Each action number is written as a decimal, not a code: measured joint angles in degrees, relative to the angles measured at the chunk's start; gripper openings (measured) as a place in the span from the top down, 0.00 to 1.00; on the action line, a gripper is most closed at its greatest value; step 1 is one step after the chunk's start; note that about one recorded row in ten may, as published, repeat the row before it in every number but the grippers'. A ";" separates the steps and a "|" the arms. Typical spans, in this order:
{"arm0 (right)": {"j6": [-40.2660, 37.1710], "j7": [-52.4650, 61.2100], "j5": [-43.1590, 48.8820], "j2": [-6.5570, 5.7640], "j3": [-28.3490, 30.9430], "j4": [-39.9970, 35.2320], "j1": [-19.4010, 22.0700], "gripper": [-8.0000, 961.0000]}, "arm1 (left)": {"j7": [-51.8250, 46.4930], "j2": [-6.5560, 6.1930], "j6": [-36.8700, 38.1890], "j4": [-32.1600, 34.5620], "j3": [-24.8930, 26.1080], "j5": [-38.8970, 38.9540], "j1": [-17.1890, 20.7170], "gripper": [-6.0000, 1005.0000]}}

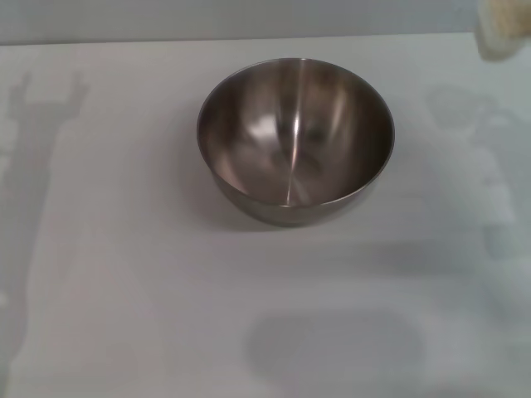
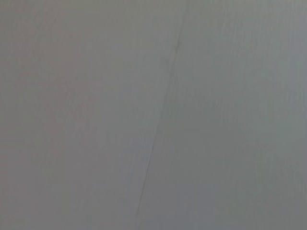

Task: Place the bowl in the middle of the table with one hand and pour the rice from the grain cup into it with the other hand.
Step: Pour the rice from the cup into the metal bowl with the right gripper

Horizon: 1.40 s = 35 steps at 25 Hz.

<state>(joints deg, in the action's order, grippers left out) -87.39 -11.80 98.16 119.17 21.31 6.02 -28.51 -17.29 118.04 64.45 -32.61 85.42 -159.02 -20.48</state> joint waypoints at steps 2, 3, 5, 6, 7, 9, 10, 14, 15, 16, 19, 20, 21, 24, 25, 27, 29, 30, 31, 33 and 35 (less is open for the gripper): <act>-0.23 -3.50 0.14 0.00 -0.11 0.27 -1.66 0.99 | -0.02 0.00 0.04 0.00 0.08 0.01 0.00 0.13; -0.24 -5.38 0.28 0.01 -0.29 0.56 -2.45 0.99 | -0.03 0.00 0.06 0.00 0.15 0.02 0.00 0.13; -0.25 -8.99 0.44 0.03 -0.68 1.17 -3.86 0.99 | -0.03 0.00 0.12 0.00 0.26 0.02 0.00 0.13; -0.21 -13.47 0.85 0.07 -0.92 1.83 -4.91 0.99 | -0.03 0.00 0.15 0.00 0.30 0.03 0.00 0.13; -0.21 -13.47 0.85 0.07 -0.92 1.83 -4.91 0.99 | -0.03 0.01 0.20 0.00 0.31 0.03 0.00 0.13; -0.08 -20.68 3.03 0.11 -1.02 3.00 -5.92 0.99 | -0.03 0.08 0.25 0.00 0.33 0.03 0.05 0.13; -0.08 -20.68 3.03 0.11 -1.02 3.00 -5.92 0.99 | -0.03 0.08 0.25 0.00 0.33 0.03 0.05 0.13; 0.37 -31.11 5.38 0.20 -1.03 4.52 -6.57 0.99 | -0.03 0.09 0.25 -0.06 0.35 0.03 0.07 0.13; 0.47 -33.46 6.05 0.22 -1.03 4.77 -6.69 0.99 | -0.03 0.09 0.25 -0.07 0.36 0.04 0.01 0.13; 0.57 -35.59 6.76 0.24 -1.02 4.96 -6.78 0.99 | -0.03 0.09 0.25 -0.08 0.36 0.04 -0.06 0.13; 1.10 -41.95 8.89 0.27 -1.01 5.31 -6.96 0.99 | -0.03 0.09 0.25 -0.09 0.36 0.03 -0.26 0.13; 1.36 -44.03 9.54 0.27 -1.01 5.34 -7.04 0.99 | -0.03 0.09 0.25 -0.09 0.35 0.03 -0.31 0.13; 1.76 -46.63 10.38 0.27 -1.00 5.35 -7.15 0.99 | -0.03 0.11 0.25 -0.09 0.34 0.03 -0.33 0.13; 3.39 -52.84 12.29 0.27 -1.01 5.37 -7.51 0.99 | -0.03 0.14 0.25 -0.09 0.30 0.03 -0.41 0.13; 4.21 -54.73 12.85 0.27 -1.02 5.37 -7.62 0.99 | -0.03 0.15 0.25 -0.09 0.29 0.03 -0.43 0.13; 5.94 -58.20 13.73 0.28 -1.07 5.34 -7.94 0.99 | -0.03 0.16 0.25 -0.09 0.28 0.02 -0.43 0.13; 7.96 -61.33 14.59 0.28 -1.08 5.22 -8.29 0.99 | -0.02 0.17 0.25 -0.09 0.27 0.02 -0.36 0.13; 8.76 -62.49 15.04 0.28 -1.09 5.17 -8.44 0.99 | -0.03 0.17 0.26 -0.14 0.27 0.04 -0.26 0.13; 9.45 -63.50 15.61 0.28 -1.09 5.10 -8.60 0.99 | -0.02 0.17 0.30 -0.34 0.24 0.03 -0.13 0.13; 10.67 -65.40 16.72 0.27 -1.10 4.97 -8.91 0.99 | -0.02 0.17 0.33 -0.61 0.17 0.03 0.07 0.13; 11.66 -67.34 17.52 0.25 -1.10 4.86 -9.26 0.99 | -0.03 0.17 0.34 -0.73 0.13 0.03 0.19 0.13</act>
<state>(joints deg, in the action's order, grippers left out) -75.74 -79.14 115.68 119.42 20.21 10.88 -37.76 -17.31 118.21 64.79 -33.34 85.55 -159.00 -20.29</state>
